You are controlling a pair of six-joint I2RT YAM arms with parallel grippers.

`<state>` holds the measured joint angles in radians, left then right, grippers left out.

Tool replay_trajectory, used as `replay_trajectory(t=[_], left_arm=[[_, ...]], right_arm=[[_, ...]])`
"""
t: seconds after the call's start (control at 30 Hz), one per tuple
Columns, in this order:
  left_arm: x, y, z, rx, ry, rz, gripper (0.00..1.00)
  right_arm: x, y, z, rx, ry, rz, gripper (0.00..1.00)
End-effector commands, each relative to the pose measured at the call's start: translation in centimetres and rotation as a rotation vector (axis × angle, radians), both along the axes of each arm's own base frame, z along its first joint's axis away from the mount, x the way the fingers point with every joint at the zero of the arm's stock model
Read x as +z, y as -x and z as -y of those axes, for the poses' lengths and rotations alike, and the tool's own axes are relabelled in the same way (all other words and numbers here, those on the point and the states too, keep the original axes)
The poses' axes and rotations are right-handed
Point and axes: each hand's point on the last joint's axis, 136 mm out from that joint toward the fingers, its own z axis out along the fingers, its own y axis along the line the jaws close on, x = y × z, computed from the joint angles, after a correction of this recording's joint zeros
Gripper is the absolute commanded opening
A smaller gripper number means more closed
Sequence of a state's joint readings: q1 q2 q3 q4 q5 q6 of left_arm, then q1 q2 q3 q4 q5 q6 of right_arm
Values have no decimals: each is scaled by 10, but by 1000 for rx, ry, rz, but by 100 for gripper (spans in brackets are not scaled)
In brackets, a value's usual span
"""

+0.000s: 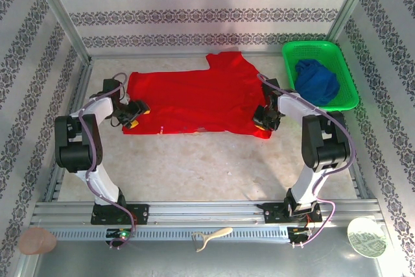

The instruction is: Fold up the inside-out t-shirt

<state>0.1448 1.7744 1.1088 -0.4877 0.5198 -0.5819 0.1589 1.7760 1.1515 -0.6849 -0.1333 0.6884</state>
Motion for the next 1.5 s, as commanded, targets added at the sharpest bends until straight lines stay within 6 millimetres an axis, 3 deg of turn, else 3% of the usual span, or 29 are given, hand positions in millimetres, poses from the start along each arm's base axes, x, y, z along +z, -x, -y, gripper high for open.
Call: replay_trajectory(t=[0.0, 0.23, 0.5, 0.53, 0.57, 0.6, 0.63, 0.8, 0.93, 1.23, 1.47], left_arm=[[-13, 6, -2, 25, -22, -38, 68], [-33, 43, -16, 96, -81, -197, 68], [-31, 77, -20, 177, -78, -208, 68], [-30, 79, -22, 181, -85, -204, 68], [-27, 81, -23, 183, -93, -198, 68], [-24, 81, -23, 181, -94, -184, 68], [-20, 78, -22, 177, -87, -163, 68], [18, 44, -17, 90, -64, -4, 71], [46, 26, -17, 41, -72, 58, 71], [62, 22, -7, -12, -56, 92, 73], [56, 16, 1, -33, -29, 106, 74]], right_arm=[[6, 1, 16, -62, 53, 0, 0], [25, 44, 43, -177, 81, -10, 0], [11, 94, 41, -249, 31, -79, 0], [11, 96, 40, -250, 26, -75, 4], [14, 96, 41, -248, 27, -65, 19], [21, 92, 41, -242, 28, -37, 30], [29, 87, 41, -232, 25, -6, 34], [88, 37, 34, -100, 32, 144, 34], [105, -2, 13, 51, 44, 167, 34], [57, -55, -32, 153, 44, 57, 34], [28, -67, -40, 172, 99, 7, 33]])
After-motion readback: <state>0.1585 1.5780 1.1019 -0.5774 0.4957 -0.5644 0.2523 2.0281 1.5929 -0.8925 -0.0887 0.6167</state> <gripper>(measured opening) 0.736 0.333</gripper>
